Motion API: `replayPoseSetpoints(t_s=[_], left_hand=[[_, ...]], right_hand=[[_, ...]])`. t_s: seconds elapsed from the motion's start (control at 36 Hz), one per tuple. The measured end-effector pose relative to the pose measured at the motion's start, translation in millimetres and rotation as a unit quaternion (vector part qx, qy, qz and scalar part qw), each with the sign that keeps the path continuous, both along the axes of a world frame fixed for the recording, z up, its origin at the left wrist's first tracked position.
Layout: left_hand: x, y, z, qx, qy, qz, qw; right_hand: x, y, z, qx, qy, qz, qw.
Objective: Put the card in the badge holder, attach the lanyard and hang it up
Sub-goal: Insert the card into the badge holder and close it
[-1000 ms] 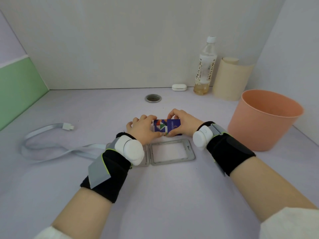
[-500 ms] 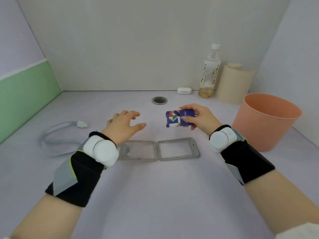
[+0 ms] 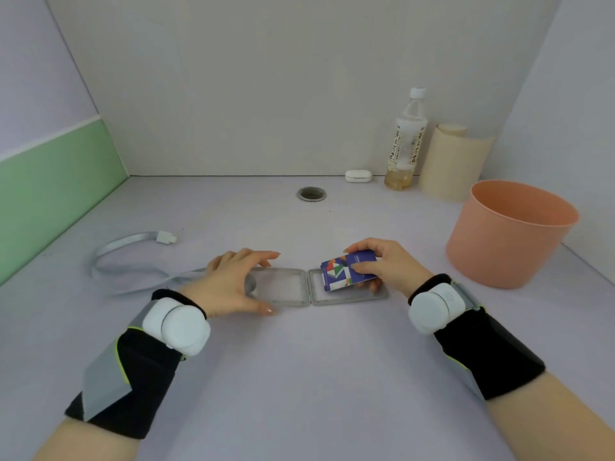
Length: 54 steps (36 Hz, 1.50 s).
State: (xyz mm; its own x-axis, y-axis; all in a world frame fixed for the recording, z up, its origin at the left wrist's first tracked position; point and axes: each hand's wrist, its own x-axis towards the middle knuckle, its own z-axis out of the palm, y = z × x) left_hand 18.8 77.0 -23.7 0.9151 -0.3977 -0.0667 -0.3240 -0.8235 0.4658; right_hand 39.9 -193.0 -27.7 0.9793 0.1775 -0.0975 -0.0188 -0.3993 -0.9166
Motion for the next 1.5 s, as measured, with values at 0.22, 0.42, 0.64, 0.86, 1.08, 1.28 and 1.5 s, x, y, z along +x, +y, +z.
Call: replayPoseSetpoints(t_s=[0.22,0.42,0.64,0.86,1.08,1.28,1.5], left_hand=[[-1,1,-8,-0.002,-0.009,0.011,1.0],[1,3,-7,-0.028,-0.041,0.02,0.999],[3,6,-8,-0.042,-0.056,0.02,0.997],[1,7,-7,-0.064,-0.066,0.024,0.996],[1,12,-7,-0.075,-0.075,0.032,0.994],[0,14,-6,-0.081,-0.072,0.032,0.994],[1,15,-8,-0.091,-0.077,0.028,0.992]], right_hand=[[-6,-2,-1,-0.028,0.008,0.005,1.0],[-6,6,-3,-0.141,-0.063,0.015,0.988],[-10,9,0,-0.294,-0.128,0.034,0.946],[-29,23,9,-0.361,-0.218,0.094,0.902],[-40,34,-2,-0.427,-0.175,0.219,0.86],[-42,33,-1,-0.436,-0.139,0.244,0.855],[-41,32,-1,-0.428,-0.124,0.246,0.861]])
